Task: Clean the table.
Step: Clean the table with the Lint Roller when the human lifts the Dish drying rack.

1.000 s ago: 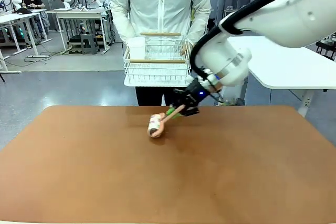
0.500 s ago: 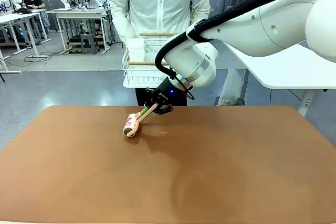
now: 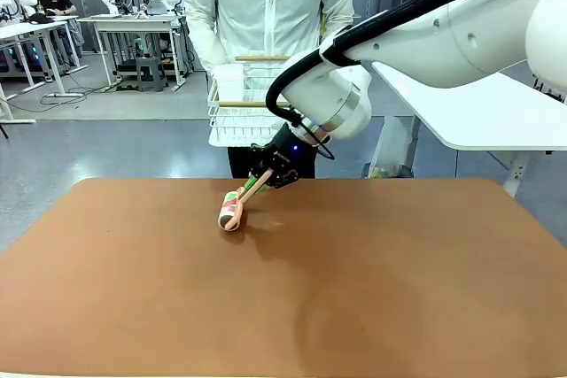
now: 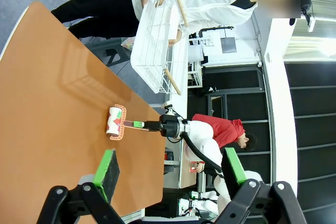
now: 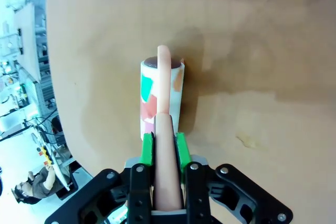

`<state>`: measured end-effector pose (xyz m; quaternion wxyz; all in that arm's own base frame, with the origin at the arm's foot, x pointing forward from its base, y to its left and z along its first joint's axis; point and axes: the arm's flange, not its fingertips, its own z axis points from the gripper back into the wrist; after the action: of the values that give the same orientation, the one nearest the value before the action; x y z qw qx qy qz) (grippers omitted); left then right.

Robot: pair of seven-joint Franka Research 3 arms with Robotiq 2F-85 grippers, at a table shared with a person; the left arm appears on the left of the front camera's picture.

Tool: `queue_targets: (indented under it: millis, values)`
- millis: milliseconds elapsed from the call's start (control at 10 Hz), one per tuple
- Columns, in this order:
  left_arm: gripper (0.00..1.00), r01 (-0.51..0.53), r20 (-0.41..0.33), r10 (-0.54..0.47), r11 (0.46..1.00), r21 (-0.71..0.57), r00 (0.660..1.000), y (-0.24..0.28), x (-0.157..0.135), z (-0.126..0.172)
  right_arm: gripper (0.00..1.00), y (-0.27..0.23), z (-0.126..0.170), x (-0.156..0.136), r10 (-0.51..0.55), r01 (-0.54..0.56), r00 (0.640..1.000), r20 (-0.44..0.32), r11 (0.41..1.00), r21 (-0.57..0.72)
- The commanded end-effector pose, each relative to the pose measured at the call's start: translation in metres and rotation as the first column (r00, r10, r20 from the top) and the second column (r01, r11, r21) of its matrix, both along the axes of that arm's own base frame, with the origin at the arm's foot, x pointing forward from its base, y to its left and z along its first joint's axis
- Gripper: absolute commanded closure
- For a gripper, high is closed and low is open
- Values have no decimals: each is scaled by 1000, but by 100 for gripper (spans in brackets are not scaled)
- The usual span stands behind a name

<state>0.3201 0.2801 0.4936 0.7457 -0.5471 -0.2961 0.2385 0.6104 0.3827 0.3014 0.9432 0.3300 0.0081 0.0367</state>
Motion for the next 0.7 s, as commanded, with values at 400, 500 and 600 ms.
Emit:
queue_targets:
  millis: [400, 500, 600]
  values:
    - [0, -1, 10, 1, 1000, -6, 1000, 2, -1, 3, 79, -132, 99, -44, -40, 41, 999, 12, 985, -165]
    - [0, -1, 10, 1, 1000, -6, 1000, 2, -1, 3, 79, -160, 117, -54, -40, 50, 998, 51, 974, -221]
    - [0, -1, 10, 1, 1000, -6, 1000, 2, -1, 3, 79, -190, 137, -64, -42, 64, 995, 88, 965, -255]
